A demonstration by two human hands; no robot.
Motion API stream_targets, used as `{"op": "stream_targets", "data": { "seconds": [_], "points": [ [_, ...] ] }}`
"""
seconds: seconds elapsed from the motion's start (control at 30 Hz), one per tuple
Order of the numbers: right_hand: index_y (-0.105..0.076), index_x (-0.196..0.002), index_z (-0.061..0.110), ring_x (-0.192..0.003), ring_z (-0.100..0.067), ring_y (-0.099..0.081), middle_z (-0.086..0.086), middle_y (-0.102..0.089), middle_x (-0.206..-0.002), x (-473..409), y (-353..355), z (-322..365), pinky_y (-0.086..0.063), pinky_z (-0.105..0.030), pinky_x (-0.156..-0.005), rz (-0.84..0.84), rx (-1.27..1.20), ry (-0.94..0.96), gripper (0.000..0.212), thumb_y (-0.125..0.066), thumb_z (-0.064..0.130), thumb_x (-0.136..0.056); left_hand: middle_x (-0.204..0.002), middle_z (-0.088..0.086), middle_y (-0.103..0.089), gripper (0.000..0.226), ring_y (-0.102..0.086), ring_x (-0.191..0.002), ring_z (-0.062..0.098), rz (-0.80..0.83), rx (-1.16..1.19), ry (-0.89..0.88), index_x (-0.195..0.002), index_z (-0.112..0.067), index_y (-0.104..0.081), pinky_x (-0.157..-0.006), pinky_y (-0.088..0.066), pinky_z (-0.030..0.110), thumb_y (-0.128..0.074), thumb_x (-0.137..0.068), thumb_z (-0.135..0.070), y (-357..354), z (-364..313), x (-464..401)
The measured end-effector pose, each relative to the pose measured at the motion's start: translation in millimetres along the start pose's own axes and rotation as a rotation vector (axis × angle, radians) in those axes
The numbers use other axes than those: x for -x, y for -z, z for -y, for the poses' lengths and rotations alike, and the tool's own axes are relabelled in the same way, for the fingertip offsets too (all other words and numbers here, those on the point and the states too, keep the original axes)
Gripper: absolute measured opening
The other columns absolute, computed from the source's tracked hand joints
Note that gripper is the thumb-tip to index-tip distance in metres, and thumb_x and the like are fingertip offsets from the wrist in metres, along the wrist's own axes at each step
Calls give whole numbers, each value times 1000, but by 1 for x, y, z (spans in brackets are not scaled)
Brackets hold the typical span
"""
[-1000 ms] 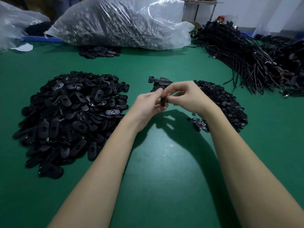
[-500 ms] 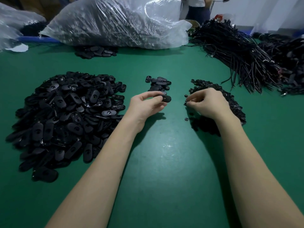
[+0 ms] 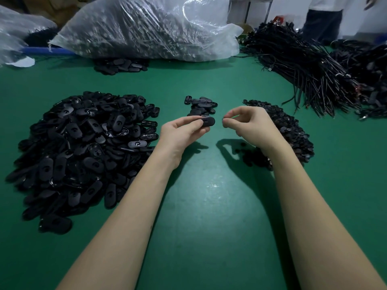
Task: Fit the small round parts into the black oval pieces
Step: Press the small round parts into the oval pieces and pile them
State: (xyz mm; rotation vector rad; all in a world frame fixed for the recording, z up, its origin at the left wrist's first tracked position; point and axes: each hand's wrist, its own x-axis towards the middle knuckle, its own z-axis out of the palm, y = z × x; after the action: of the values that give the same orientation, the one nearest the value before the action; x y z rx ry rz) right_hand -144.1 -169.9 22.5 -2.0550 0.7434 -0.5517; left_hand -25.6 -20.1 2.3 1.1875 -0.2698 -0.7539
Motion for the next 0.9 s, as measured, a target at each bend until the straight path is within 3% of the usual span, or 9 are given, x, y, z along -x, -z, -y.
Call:
{"op": "stream_targets", "data": {
  "seconds": [0.1, 0.17, 0.27, 0.4, 0.53, 0.67, 0.9],
  "points": [
    [-71, -86, 24, -54, -9, -49, 10, -72, -67, 5, -4, 6, -43, -18, -54, 16, -165, 19, 10, -80, 22, -89, -94, 15, -78, 11, -77, -90, 26, -15, 42, 2, -101, 1, -72, -77, -60, 21, -68, -91, 3, 1, -1, -1],
    [-71, -85, 24, -53, -10, -51, 10, -73, -72, 6, -5, 9, -41, -17, -50, -5, -199, 50, 10, -80, 21, -89, -95, 15, -78, 11, -77, -90, 27, -30, 51, 1, -101, 2, -72, -79, -60, 23, -68, -91, 2, 1, -1, -2],
    [-75, -86, 23, -52, -10, -56, 7, -77, -80, 5, -6, 15, -43, -20, -50, -37, -205, 83, 7, -79, 17, -87, -95, 14, -78, 11, -77, -86, 26, -45, 22, 1, -101, 0, -73, -75, -61, 22, -69, -91, -1, 1, -1, -2],
    [-78, -83, 21, -52, -12, -57, -3, -74, -68, 5, -12, 19, -44, -21, -50, -17, -227, 62, 6, -77, 16, -88, -91, 10, -78, 9, -77, -81, 20, -40, 3, 1, -99, -4, -75, -68, -57, 18, -71, -91, -4, 2, -1, -2],
    [-78, -92, 17, -50, -7, -59, 5, -75, -68, 4, -17, 21, -45, -18, -48, -3, -189, 19, 6, -77, 13, -88, -93, 10, -78, 7, -76, -84, 20, -6, 42, -4, -96, -4, -75, -74, -58, 18, -70, -91, -4, 1, 0, -3],
    [-81, -85, 21, -53, -5, -60, 3, -76, -71, 5, -17, 22, -46, -17, -49, -4, -187, -20, 6, -78, 17, -87, -100, 10, -78, 10, -76, -93, 23, 20, 55, -3, -101, -3, -75, -81, -58, 20, -69, -93, -6, 1, 1, -4],
    [-82, -82, 25, -52, -2, -55, 9, -74, -68, 5, -18, 24, -46, -17, -49, -34, -202, -68, 6, -80, 20, -85, -98, 11, -78, 8, -76, -93, 24, 50, 79, -1, -97, -3, -75, -78, -58, 19, -67, -93, -4, 0, 0, -2]
  ]
}}
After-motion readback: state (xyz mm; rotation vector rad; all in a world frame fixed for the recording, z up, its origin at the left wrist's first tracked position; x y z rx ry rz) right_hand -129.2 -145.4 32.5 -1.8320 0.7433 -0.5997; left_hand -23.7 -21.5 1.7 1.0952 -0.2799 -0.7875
